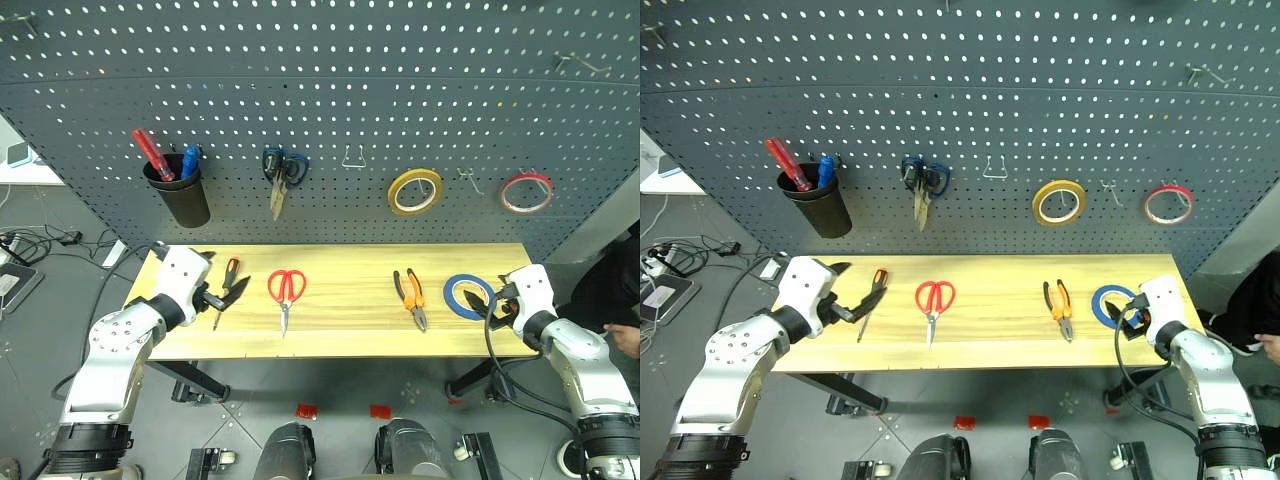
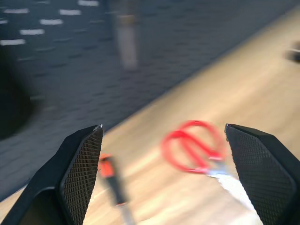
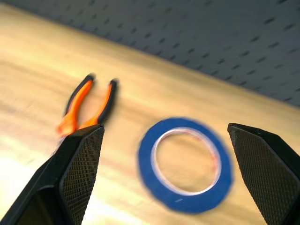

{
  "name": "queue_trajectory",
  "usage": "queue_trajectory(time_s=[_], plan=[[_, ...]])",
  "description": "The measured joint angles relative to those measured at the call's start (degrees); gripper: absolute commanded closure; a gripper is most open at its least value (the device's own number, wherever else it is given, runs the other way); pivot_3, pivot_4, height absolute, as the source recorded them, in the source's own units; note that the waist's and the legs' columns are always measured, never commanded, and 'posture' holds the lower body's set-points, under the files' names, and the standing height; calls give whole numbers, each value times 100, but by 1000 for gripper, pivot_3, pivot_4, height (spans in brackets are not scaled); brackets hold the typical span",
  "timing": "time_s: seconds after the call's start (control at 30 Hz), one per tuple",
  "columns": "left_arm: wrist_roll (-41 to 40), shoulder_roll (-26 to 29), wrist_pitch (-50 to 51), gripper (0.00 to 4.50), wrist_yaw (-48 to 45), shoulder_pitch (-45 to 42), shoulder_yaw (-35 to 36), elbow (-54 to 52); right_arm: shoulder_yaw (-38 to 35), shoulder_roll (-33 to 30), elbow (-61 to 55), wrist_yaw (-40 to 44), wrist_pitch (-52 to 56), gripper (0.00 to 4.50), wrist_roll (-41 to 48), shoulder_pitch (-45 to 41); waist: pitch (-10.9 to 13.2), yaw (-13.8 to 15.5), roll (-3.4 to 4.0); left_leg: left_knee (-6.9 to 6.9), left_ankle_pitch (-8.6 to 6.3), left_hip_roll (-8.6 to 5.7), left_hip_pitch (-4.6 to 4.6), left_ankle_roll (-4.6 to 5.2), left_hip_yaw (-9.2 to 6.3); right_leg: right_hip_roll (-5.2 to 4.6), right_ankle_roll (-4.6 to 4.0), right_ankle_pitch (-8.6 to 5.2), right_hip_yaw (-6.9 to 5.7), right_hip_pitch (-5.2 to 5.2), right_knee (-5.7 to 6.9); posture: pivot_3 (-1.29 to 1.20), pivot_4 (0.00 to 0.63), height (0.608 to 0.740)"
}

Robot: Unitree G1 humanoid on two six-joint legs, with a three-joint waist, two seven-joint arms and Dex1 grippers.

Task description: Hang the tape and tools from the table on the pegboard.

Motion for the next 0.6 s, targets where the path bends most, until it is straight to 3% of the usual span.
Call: queue_trajectory(time_s=[0.17, 0.33, 0.6], plan=[[-41, 28, 163, 121, -619, -820, -518, 76, 499, -91, -30, -37, 701, 0, -391, -486, 281, -8, -14, 1, 2, 5, -21, 1, 28, 6, -26, 18, 32, -38, 6, -217, 305, 740], [-23, -298, 122, 121, -1023, -1599, -998, 511, 743, -109, 807, 9, 1024, 0, -599, -1283, 478, -21, -39, -3, 2, 5, -30, -3, 52, 6, -24, 18, 43, -53, 6, -221, 337, 740], [153, -587, -516, 121, -1716, -1810, -1662, 674, 1146, -142, 2500, 555, 1156, 0, -873, -2428, 723, -112, -47, -2, 9, 10, -56, -19, 81, 1, -17, 12, 44, -79, 1, -215, 352, 740]])
